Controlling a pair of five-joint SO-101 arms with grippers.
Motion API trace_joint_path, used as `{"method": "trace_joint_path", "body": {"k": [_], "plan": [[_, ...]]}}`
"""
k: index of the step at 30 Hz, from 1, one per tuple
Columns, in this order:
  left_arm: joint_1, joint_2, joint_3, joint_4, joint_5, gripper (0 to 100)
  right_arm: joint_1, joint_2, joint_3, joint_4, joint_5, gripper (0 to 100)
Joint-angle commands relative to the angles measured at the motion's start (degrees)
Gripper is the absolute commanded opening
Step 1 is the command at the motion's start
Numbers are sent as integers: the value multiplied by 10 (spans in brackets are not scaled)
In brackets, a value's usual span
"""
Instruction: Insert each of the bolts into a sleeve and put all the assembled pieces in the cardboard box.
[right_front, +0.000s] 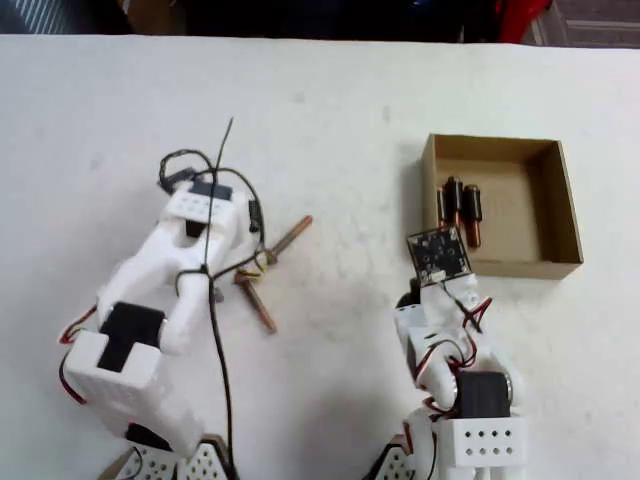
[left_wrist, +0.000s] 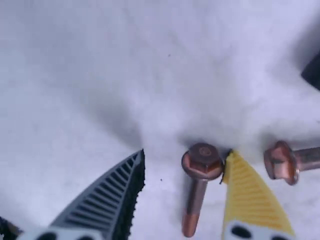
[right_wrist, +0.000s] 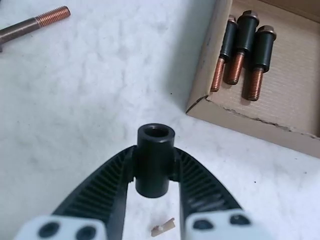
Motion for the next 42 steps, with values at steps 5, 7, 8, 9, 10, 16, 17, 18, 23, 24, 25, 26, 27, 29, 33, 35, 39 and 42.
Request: {"method": "trace_joint_path", "body": {"k": [5,7,8,9,10,16,17,18,23,24,25,26,27,29,33,35,39,42], "plan": [[22,26,-6,-11,4,151,3,-7,-4,-12,-1,17],[18,26,-6,-13,4,98,3,-7,-4,-12,-1,17],[17,26,-5,-19,4,74,3,-7,-4,-12,-1,17],[17,26,-3,-25,3,55,3,-7,-4,-12,-1,17],[17,26,-2,-28,3,41,3,-7,-4,-12,-1,17],[17,26,-2,-26,3,63,3,-7,-4,-12,-1,17],[17,26,-2,-26,3,81,3,-7,-4,-12,-1,17],[17,26,-2,-26,3,104,3,-7,-4,-12,-1,17],[22,25,-5,-4,3,228,3,-7,-4,-12,-1,17],[24,25,-7,5,3,239,3,-7,-4,-12,-1,17],[28,24,-7,11,3,242,3,-7,-4,-12,-1,17],[29,24,-7,11,3,238,3,-7,-4,-12,-1,17],[31,25,-7,11,3,232,3,-7,-4,-12,-1,17],[36,25,-7,14,3,215,3,-7,-4,-12,-1,17],[44,25,-7,14,3,177,3,-7,-4,-12,-1,17],[54,25,-4,14,3,164,4,-7,-4,-12,-1,17],[55,26,-4,11,3,153,4,-7,-4,-12,-1,17],[57,26,-3,11,4,142,4,-7,-4,-12,-1,17]]}}
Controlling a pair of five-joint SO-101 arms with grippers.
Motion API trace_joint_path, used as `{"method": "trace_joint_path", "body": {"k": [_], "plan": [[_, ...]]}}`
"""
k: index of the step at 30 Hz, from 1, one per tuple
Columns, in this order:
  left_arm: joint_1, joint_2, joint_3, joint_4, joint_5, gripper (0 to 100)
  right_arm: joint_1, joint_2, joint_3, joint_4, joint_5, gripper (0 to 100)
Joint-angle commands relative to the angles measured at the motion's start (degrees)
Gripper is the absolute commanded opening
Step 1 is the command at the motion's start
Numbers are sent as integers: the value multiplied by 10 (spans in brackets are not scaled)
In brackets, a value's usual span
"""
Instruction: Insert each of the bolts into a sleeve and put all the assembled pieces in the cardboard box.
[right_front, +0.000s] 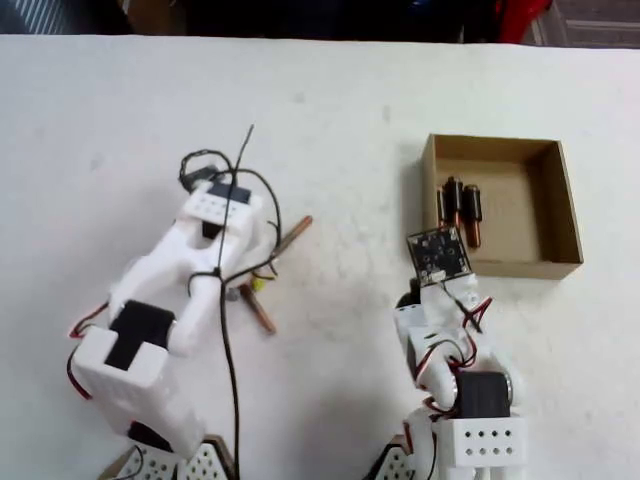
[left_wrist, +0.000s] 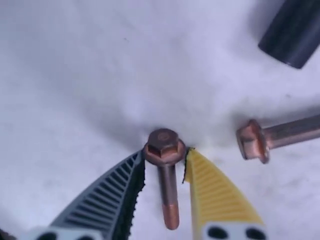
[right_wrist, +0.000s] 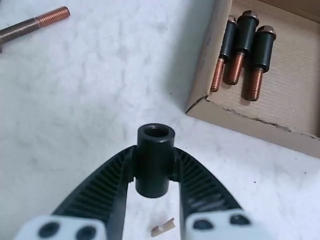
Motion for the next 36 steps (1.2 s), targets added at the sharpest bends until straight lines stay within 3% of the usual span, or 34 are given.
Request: {"method": "trace_joint_path", "body": {"k": [1,9,14,17,26,29,36], "plan": [[21,20,4,10,5,135,4,-7,-4,-12,-1,17],[15,20,2,9,3,46,4,-7,-4,-12,-1,17],[15,20,5,-9,-4,51,4,-7,-4,-12,-1,17],[15,20,6,-16,-69,72,4,-7,-4,-12,-1,17],[15,20,6,-16,-362,84,4,-7,-4,-12,-1,17],[15,19,6,-15,-400,83,4,-7,-4,-12,-1,17],[15,15,6,-13,-407,68,4,-7,-4,-12,-1,17]]}}
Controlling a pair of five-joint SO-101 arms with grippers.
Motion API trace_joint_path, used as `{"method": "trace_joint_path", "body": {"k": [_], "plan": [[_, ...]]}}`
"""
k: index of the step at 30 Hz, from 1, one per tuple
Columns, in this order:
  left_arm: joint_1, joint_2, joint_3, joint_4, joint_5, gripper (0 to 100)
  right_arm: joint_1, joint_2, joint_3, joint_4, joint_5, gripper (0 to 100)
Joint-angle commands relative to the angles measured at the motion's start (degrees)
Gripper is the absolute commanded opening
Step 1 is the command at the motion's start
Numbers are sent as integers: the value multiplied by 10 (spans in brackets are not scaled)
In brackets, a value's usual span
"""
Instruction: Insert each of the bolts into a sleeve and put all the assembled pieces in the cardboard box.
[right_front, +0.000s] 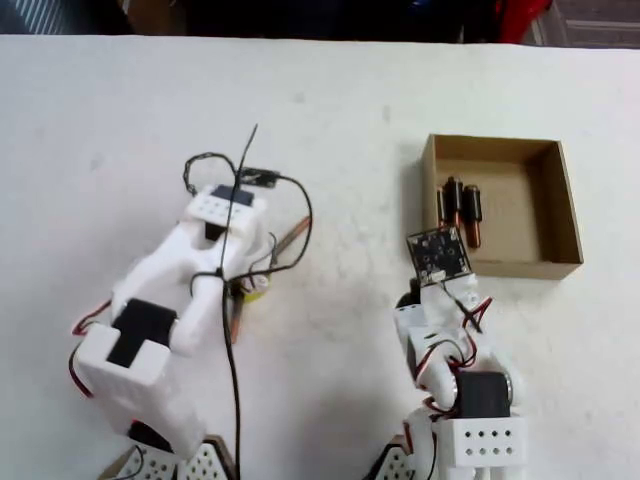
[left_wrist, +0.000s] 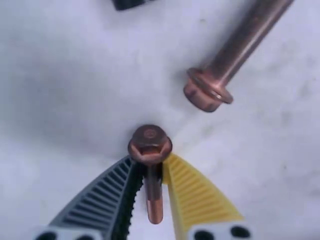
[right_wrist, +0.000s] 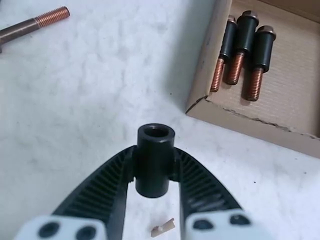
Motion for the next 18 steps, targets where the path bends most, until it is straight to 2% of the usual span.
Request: {"method": "trace_joint_path", "body": {"k": [1,2,10,16,18], "plan": [[12,7,0,0,-9,40,4,-7,-4,-12,-1,17],[12,6,-4,8,-9,15,4,-7,-4,-12,-1,17],[17,10,-63,123,-9,20,3,-7,-4,-12,-1,17],[15,6,-82,139,-13,20,-1,-7,-4,-12,-1,17],[15,6,-102,146,-46,20,-1,-7,-4,-12,-1,17]]}}
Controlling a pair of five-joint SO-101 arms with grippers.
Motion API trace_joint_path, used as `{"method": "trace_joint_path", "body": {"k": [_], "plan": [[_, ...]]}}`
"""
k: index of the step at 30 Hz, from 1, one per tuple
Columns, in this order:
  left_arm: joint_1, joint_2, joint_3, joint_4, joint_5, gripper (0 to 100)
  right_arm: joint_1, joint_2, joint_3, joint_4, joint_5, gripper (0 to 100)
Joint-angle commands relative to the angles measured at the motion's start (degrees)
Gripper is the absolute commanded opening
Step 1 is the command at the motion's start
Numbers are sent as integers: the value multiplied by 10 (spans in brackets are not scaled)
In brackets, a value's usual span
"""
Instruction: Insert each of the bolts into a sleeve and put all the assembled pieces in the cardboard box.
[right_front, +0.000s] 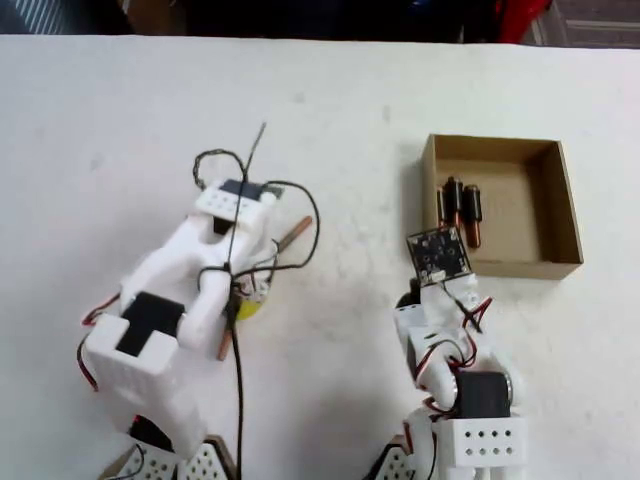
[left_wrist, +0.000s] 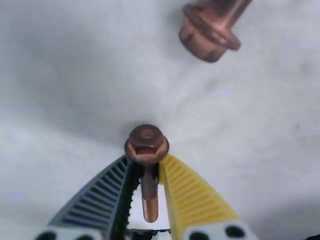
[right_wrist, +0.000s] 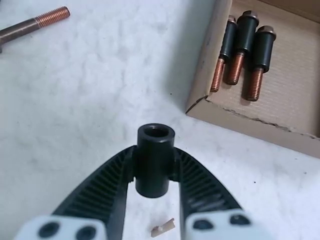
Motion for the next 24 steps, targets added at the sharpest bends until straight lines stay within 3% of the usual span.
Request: {"method": "trace_joint_path", "body": {"k": [1,4,11,20,24], "plan": [[4,-10,-56,23,-54,20,-1,-7,-4,-12,-1,17],[1,-10,-92,46,-89,20,-1,-7,3,-13,-1,17],[1,-10,-151,84,-93,20,-1,-7,9,-23,-1,17],[0,-13,-259,180,-195,20,-42,-7,12,-24,-1,17],[-36,-64,-274,185,-229,20,-56,-7,21,-32,-1,17]]}}
